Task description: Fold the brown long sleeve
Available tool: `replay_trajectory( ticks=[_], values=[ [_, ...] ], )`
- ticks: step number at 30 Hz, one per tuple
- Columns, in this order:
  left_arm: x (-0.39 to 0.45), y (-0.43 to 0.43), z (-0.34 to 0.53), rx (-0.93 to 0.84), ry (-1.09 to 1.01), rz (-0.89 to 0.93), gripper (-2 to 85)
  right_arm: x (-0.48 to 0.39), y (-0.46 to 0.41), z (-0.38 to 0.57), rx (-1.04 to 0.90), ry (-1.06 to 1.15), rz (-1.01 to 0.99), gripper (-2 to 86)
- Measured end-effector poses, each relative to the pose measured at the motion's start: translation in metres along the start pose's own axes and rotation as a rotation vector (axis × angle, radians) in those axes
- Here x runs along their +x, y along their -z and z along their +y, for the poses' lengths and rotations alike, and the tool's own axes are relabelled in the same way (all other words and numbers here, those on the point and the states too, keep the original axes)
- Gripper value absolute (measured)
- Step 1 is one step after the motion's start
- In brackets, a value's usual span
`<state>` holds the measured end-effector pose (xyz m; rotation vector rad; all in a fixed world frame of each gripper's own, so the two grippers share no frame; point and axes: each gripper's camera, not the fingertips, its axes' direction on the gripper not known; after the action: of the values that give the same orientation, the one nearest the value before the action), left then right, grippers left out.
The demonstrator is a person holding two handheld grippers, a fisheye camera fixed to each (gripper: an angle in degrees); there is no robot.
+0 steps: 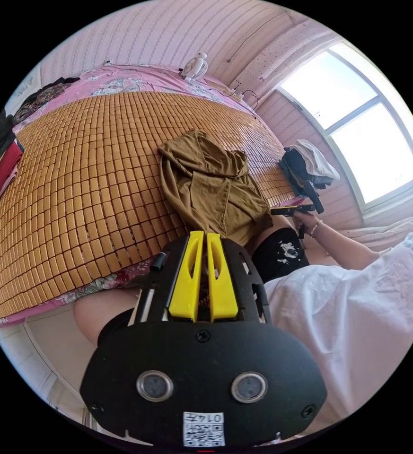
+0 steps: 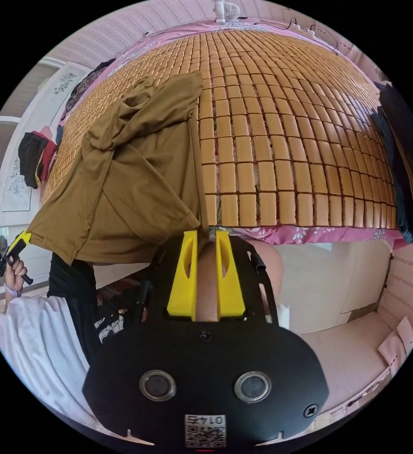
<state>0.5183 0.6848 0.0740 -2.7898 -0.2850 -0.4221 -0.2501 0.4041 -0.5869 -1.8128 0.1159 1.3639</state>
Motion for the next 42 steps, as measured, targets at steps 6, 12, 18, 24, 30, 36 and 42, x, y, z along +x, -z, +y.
replay_trajectory(
  ticks=[6,12,18,24,30,36,42],
  values=[
    [0.003,0.028,-0.005,0.06,-0.038,0.012,-1.0,0.034,0.049,0.009,0.179,0.0,-0.186,0.6],
    [0.027,0.045,-0.022,0.101,-0.159,0.105,-1.0,0.101,0.112,0.032,0.337,-0.117,-0.232,1.4],
    [0.021,0.028,-0.015,0.027,-0.128,0.128,-1.0,0.135,0.094,0.051,0.323,-0.267,-0.098,7.2],
    [0.008,0.04,0.007,-0.006,-0.101,0.112,-1.0,0.164,0.06,0.083,0.278,-0.402,-0.297,12.7],
    [-0.001,0.056,0.028,-0.019,-0.086,0.105,-1.0,0.142,0.063,0.097,0.265,-0.283,-0.231,4.9],
    [-0.004,0.112,0.051,0.122,-0.112,0.046,-1.0,0.145,0.123,0.117,0.431,-0.229,-0.391,0.9],
    [-0.007,0.253,0.045,0.457,-0.21,0.016,-1.0,0.097,0.302,0.107,0.807,0.078,-0.402,0.4]
  ],
)
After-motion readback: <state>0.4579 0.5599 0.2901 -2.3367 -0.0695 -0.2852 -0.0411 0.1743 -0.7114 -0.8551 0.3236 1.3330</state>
